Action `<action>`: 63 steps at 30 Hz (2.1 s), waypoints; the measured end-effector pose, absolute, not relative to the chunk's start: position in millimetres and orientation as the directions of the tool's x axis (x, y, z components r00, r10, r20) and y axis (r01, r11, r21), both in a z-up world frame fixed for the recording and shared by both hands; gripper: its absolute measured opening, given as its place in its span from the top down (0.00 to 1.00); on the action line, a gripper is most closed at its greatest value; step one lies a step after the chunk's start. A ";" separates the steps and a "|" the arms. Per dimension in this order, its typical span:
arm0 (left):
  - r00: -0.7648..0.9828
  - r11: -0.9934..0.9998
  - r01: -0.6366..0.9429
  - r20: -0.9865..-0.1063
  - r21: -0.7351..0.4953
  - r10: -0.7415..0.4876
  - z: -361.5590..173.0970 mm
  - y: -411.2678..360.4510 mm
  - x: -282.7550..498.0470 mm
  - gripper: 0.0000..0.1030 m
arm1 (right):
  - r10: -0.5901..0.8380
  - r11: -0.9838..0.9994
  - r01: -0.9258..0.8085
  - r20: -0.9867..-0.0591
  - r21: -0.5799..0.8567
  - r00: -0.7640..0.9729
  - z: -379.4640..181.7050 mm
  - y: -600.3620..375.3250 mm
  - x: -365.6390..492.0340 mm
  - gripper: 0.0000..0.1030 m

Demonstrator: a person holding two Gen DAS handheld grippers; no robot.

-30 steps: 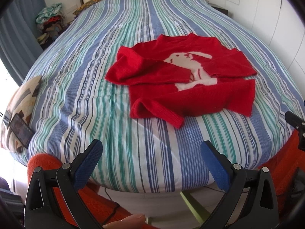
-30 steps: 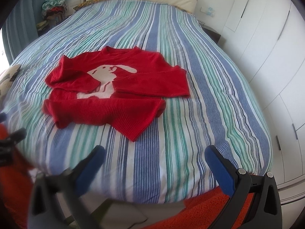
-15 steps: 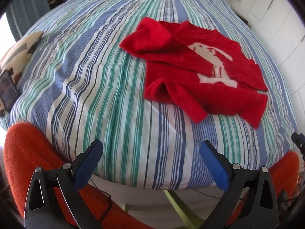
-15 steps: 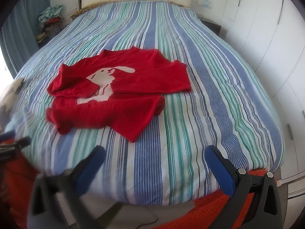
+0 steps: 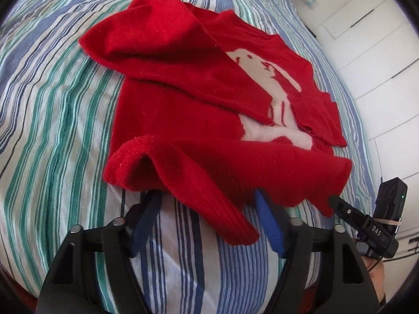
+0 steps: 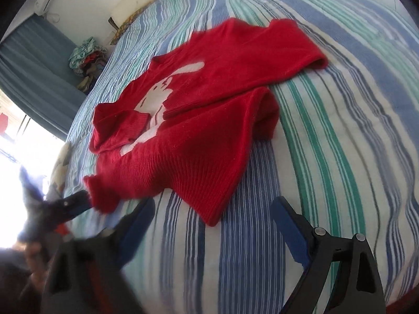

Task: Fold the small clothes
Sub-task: 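Grasp the sweater hem with the left gripper while the right gripper grasps the hem too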

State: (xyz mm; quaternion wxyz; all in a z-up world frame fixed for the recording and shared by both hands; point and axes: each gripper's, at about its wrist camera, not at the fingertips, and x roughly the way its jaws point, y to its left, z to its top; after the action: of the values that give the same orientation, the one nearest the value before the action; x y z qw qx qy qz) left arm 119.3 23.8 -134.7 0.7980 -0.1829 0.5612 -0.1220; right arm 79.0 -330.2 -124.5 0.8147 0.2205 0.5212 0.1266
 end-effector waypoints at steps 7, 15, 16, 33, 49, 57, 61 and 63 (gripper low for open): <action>0.270 0.838 0.094 -0.797 -0.537 -0.541 -97.0 57.8 89.5 0.92 | 0.607 0.781 -0.091 -0.717 0.618 0.343 -112.3 -327.1 92.7 0.94; 0.084 0.909 0.251 -0.928 -0.332 -0.363 -112.8 51.9 37.8 0.89 | 0.631 0.775 -0.098 -0.772 0.624 0.073 -84.9 -335.5 40.7 0.94; 0.060 0.924 0.237 -0.944 -0.301 -0.323 -125.7 53.3 38.5 0.84 | 0.598 0.800 -0.081 -0.800 0.594 0.048 -96.9 -333.7 39.3 0.94; 0.069 0.955 0.129 -0.959 -0.266 -0.276 -129.1 56.3 31.4 0.99 | 0.448 0.893 -0.047 -0.894 0.448 0.003 -125.4 -325.5 43.7 0.96; 0.053 0.991 0.135 -0.999 0.015 0.008 -168.8 20.7 31.3 0.95 | 0.359 0.932 0.060 -0.932 0.356 -0.053 -171.1 -314.3 59.8 0.99; 0.012 0.994 0.089 -0.998 -0.068 -0.069 -156.3 34.9 22.6 0.75 | 0.456 0.885 0.124 -0.889 0.449 -0.033 -168.1 -354.2 50.2 0.90; -0.003 0.999 0.033 -0.999 -0.034 -0.034 -144.5 55.4 9.7 0.16 | 0.492 0.863 0.152 -0.870 0.482 -0.032 -155.6 -373.4 42.1 0.54; -0.007 0.999 0.035 -1.000 -0.023 -0.023 -132.4 61.0 1.8 0.19 | 0.460 0.882 0.132 -0.887 0.452 -0.035 -146.4 -379.6 36.5 0.49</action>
State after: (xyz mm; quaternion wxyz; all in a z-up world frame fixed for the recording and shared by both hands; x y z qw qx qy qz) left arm 1.8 61.0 -132.4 0.7046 0.0043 0.7093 -0.0206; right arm 36.5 -379.6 -146.4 0.6626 0.2090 0.7085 0.1237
